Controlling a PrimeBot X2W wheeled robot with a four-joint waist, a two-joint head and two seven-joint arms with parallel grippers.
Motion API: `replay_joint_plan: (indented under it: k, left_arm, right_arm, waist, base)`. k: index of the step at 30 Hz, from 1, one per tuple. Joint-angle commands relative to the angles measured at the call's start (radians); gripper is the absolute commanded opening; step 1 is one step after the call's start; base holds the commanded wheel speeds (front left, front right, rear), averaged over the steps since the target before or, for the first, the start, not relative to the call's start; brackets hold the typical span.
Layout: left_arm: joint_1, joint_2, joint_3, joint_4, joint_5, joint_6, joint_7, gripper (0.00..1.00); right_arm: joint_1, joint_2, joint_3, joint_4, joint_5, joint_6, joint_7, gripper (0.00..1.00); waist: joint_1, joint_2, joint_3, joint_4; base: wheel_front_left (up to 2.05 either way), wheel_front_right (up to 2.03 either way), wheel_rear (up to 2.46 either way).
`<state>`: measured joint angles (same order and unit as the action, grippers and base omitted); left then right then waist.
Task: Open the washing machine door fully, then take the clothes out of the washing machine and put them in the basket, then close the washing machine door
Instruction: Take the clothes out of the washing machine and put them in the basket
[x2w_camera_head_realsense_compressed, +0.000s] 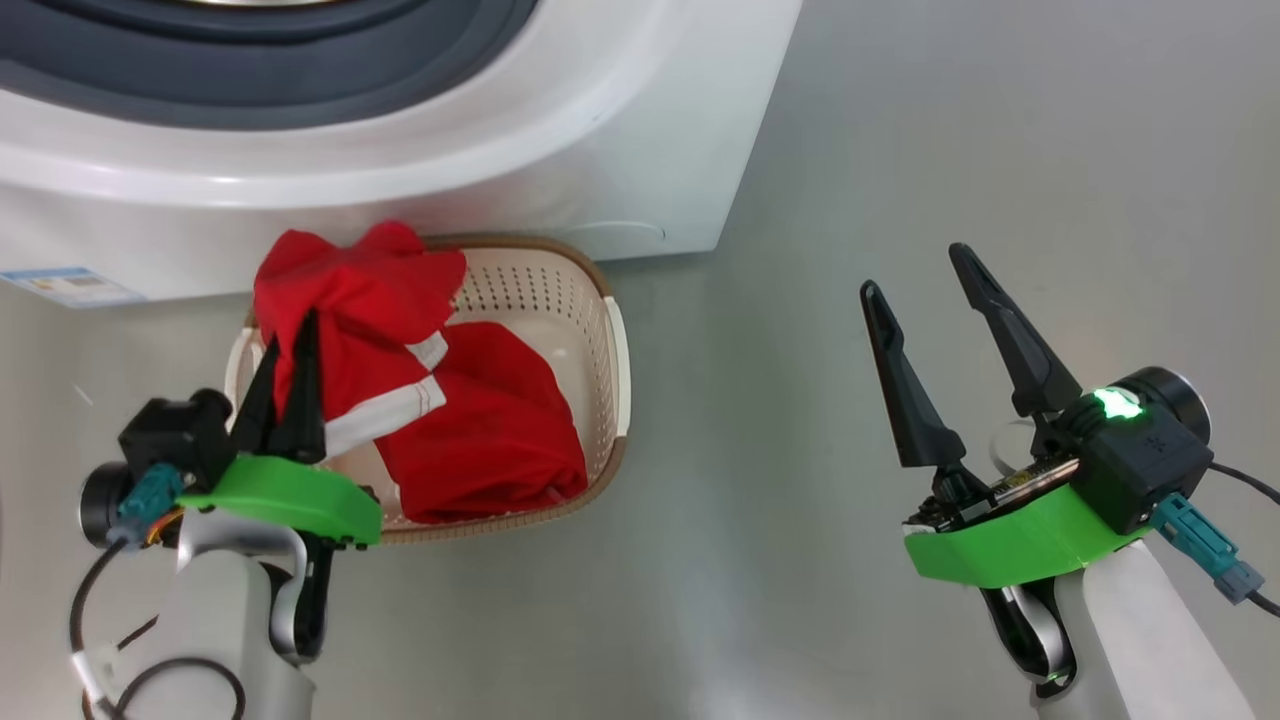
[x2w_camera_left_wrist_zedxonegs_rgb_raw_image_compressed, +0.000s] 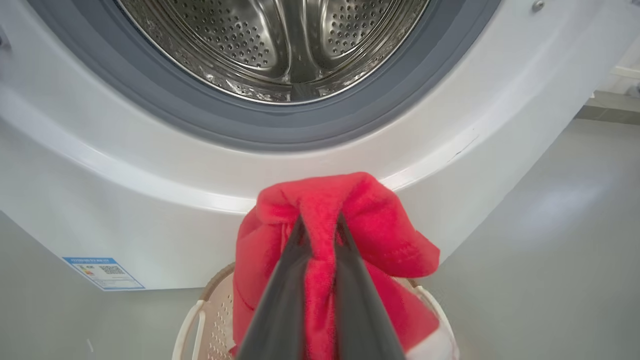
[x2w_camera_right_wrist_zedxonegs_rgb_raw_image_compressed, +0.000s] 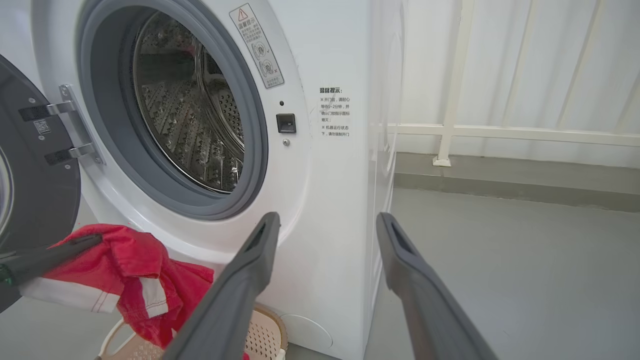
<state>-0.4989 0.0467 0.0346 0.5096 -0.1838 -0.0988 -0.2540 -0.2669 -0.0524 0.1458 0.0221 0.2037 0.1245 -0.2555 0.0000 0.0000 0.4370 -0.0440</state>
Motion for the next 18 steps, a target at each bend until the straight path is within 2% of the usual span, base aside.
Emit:
replay_joint_plan:
  k: [1, 10, 18]
  left_arm:
    - [-0.027, 0.016, 0.037, 0.015, 0.011, -0.008, -0.008, 0.00]
    - [-0.132, 0.009, 0.071, 0.214, 0.028, -0.011, -0.008, 0.00]
    - [-0.212, 0.016, 0.090, 0.317, 0.044, -0.016, -0.008, 0.00]
  right_arm:
    - [-0.011, 0.002, 0.022, -0.030, -0.014, 0.006, -0.006, 1.00]
    - [-0.025, 0.002, 0.028, -0.044, -0.019, 0.006, -0.006, 1.00]
    - [-0.040, 0.002, 0.015, -0.061, -0.025, 0.006, -0.006, 1.00]
  waist:
    - [0.0000, 0.0000, 0.032, -0.004]
    - [0.0000, 0.0000, 0.116, -0.027]
    - [0.0000, 0.0000, 0.182, -0.046]
  base:
    - [0.00, 0.00, 0.00]
    - [0.00, 0.00, 0.00]
    - [0.00, 0.00, 0.00]
